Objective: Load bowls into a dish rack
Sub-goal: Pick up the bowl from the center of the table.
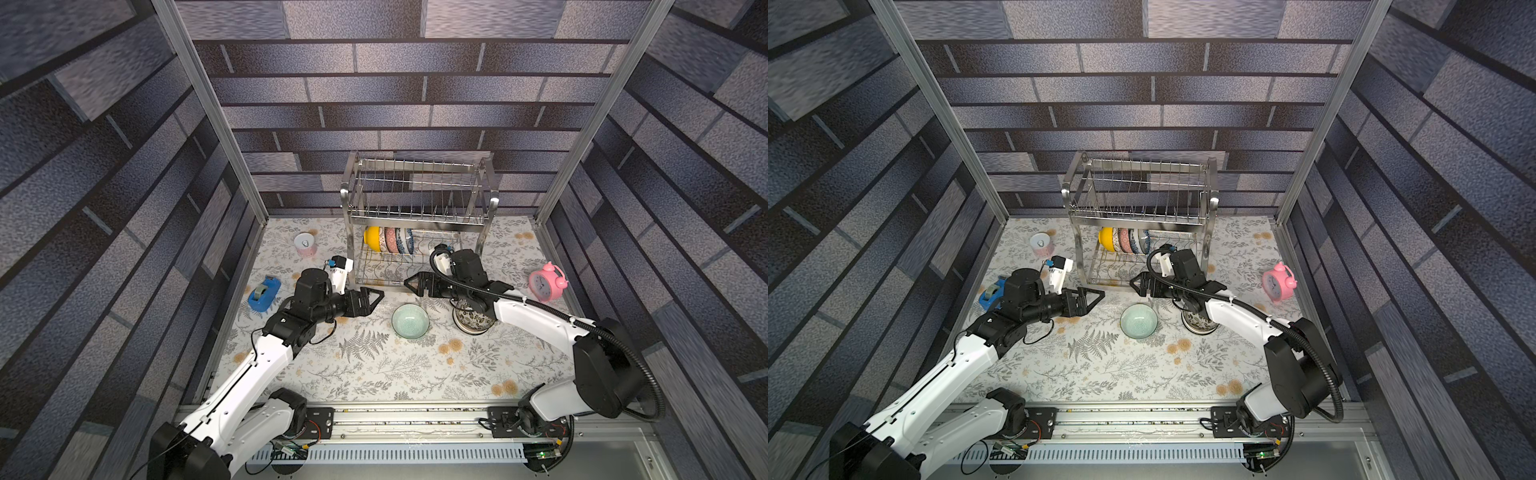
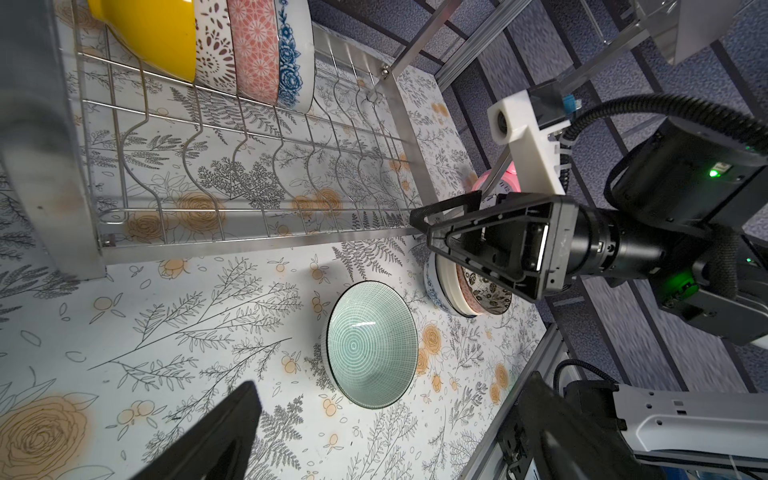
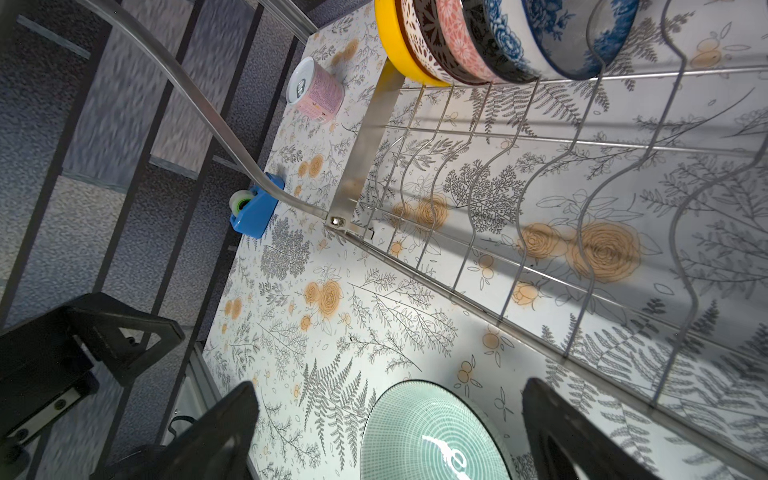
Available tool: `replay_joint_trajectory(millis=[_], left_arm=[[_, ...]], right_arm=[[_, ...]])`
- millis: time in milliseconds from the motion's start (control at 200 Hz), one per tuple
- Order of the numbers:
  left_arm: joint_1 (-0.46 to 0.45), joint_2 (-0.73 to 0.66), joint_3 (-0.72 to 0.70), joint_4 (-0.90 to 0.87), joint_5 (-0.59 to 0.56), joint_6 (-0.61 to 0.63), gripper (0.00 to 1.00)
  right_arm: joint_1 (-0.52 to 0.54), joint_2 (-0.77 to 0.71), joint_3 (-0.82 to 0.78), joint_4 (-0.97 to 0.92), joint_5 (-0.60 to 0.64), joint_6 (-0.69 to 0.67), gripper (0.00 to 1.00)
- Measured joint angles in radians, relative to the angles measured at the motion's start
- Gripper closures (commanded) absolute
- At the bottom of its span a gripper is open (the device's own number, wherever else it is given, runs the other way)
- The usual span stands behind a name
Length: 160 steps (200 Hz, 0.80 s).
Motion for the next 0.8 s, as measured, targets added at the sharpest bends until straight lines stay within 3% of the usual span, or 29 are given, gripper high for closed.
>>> replay_joint_trajectory(millis=[311,802], left_arm=[[0.000,-0.006,-0.051,-0.005,0.002,0.000,0.00],[-0.034,-0.124,-0.144,-0.071,-0.025,-0.002,0.00]], right_arm=[[0.066,-0.036,0.014,-0.164,0.089,-0.114,0.00],[0.297,0.003,0.177,-0.369,0.335,-0.282,0.01]])
